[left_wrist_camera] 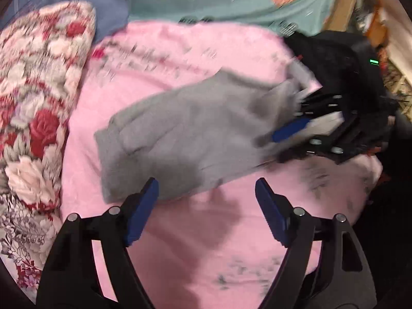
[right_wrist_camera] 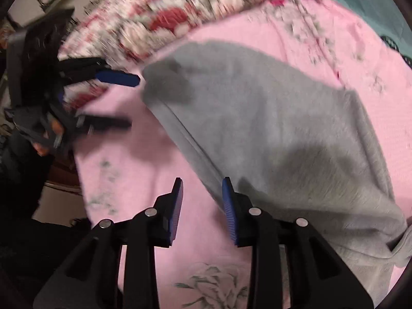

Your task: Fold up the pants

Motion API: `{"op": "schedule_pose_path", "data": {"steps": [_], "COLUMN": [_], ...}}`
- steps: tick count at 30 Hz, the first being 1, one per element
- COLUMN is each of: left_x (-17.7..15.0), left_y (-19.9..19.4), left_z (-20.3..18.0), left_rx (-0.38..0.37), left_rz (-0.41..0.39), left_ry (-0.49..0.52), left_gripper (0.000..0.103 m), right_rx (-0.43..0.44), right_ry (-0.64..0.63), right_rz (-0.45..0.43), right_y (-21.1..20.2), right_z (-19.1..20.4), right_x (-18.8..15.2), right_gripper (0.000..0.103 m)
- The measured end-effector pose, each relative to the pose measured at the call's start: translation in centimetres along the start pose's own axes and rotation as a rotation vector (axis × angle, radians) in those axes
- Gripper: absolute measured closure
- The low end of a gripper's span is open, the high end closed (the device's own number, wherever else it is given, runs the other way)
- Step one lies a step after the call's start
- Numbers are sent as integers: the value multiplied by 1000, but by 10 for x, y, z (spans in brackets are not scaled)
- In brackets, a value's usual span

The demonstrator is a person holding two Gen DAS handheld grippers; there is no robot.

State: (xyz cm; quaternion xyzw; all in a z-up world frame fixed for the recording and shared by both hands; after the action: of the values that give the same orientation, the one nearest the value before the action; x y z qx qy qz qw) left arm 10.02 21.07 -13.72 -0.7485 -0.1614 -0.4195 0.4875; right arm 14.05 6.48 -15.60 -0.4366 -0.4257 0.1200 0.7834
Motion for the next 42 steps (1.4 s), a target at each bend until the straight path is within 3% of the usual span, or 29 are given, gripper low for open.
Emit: {"op": "schedule_pose_path", "data": {"steps": [1, 3, 5, 8, 9, 10, 11, 12, 16, 17, 18, 21, 23, 27, 31, 37, 38, 41, 42], "left_x": [7, 18, 25, 14, 7, -4, -13, -20, -23, -24, -25, -25, -23, -22, -21, -20, -19, -18, -18], "left_y": [-7, -11, 1, 36, 48, 64, 76, 85, 87, 86, 87, 87, 88, 92, 92, 95, 96, 97, 97], "left_z": [-5, -7, -1, 12, 15, 18, 21, 24, 26, 26, 26, 25, 25, 25, 26, 27, 27, 27, 27], "left_rx": [-15, 10, 80, 158, 177, 181, 184, 212, 282, 289, 293, 298, 299, 311, 309, 305, 306, 307, 305], "left_rz": [-31, -63, -53, 38, 74, 128, 170, 196, 149, 144, 141, 138, 145, 148, 151, 155, 156, 160, 161], "left_ry": [1, -14, -55, -135, -160, -205, -246, -277, -375, -393, -404, -416, -415, -396, -391, -383, -382, -374, -371], "left_gripper": [24, 24, 23, 27, 40, 62, 74, 73, 73, 73, 72, 72, 72, 72, 72, 72, 72, 72, 72], "right_rx": [-3, -32, -28, -48, -53, -59, -65, -65, -36, -61, -107, -335, -534, -783, -827, -883, -901, -930, -923], "right_ry": [-2, -7, 20, 53, 72, 91, 99, 105, 203, 228, 255, 397, 545, 808, 984, 1023, 1017, 986, 977], "right_rz": [-42, -67, -30, 36, 44, 42, 28, 21, 82, 81, 72, 17, 30, 89, 138, 247, 268, 284, 249], "right_y": [-7, -4, 16, 47, 50, 54, 55, 54, 26, 7, -12, -81, -125, -176, -183, -151, -147, -138, -142], "right_z": [2, 2, 1, -3, -5, -7, -7, -6, -19, -30, -45, -121, -191, -307, -378, -409, -412, -412, -408], "right_x": [9, 17, 14, 1, -3, -6, -7, -7, -8, -5, -2, -2, -14, -46, -65, -69, -71, -77, -76], "right_gripper": [72, 92, 95, 96, 95, 95, 95, 95, 86, 76, 57, 35, 33, 33, 34, 34, 34, 92, 93]}}
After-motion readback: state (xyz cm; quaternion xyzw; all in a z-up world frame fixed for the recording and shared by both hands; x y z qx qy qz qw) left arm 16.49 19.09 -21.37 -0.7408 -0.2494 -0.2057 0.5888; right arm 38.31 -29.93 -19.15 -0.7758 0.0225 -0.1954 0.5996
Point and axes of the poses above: each gripper's, at about its wrist camera, not at the fingertips, and y roughly the way its jaws point, z to its left, x to its top, the point moved 6 cm from there along y, roughly the way its jaws point, and after that the axes turned 12 degrees about -z, right-handed, at the moved point
